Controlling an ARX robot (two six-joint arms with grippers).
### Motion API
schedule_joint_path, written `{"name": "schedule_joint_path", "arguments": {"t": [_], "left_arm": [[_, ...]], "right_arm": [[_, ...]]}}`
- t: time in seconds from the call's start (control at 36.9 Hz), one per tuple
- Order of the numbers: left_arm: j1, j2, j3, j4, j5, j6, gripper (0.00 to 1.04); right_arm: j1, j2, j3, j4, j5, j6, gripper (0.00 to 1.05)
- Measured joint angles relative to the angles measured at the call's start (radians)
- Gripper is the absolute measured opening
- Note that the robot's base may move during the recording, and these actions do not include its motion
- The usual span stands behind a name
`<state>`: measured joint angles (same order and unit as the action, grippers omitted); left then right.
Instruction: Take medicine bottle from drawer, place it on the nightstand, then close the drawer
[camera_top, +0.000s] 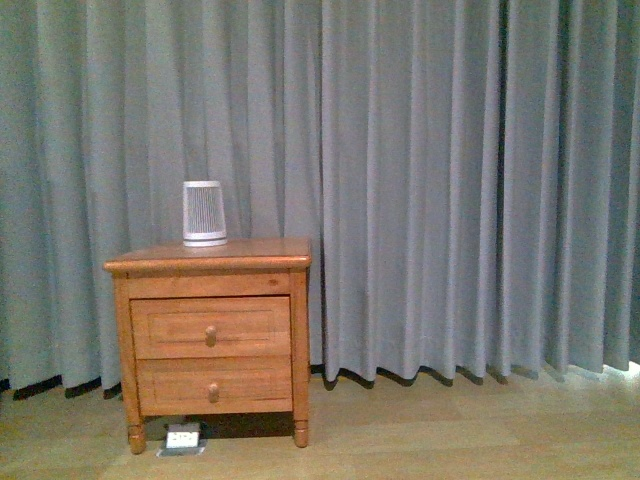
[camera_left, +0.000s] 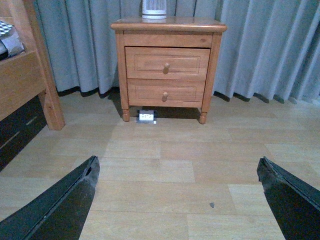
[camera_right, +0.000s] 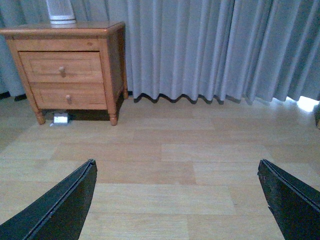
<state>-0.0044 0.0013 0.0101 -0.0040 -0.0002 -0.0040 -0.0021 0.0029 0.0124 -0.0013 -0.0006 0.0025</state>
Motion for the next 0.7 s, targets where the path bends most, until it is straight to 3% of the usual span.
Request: {"name": "schedule_joint_path", "arguments": {"t": [0.7], "left_arm": [[0.0, 0.0, 0.0, 0.0, 0.0, 0.0, 0.98]], "right_arm": [[0.0, 0.0, 0.0, 0.0, 0.0, 0.0, 0.98]]}}
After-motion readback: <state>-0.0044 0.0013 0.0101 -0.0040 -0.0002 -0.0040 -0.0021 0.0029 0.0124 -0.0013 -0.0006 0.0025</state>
